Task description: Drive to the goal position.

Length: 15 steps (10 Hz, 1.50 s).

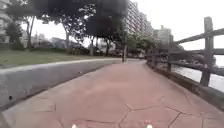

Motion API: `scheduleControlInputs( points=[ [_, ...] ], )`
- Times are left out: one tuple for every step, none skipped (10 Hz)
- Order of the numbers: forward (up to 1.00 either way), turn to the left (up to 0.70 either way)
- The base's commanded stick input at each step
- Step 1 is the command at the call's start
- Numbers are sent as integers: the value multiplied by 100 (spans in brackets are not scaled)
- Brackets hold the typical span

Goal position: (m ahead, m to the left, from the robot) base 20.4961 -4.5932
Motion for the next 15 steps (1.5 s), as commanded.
scheduleControlInputs(
  points=[
    [100, -40],
    [100, -40],
    [100, -40],
    [100, -36],
    [100, -14],
    [100, 0],
    [100, 0],
    [100, 0],
    [100, 0],
    [100, 0],
    [100, 0],
    [100, 0],
    [100, 0],
    [100, 0],
    [100, 0]
  ],
)
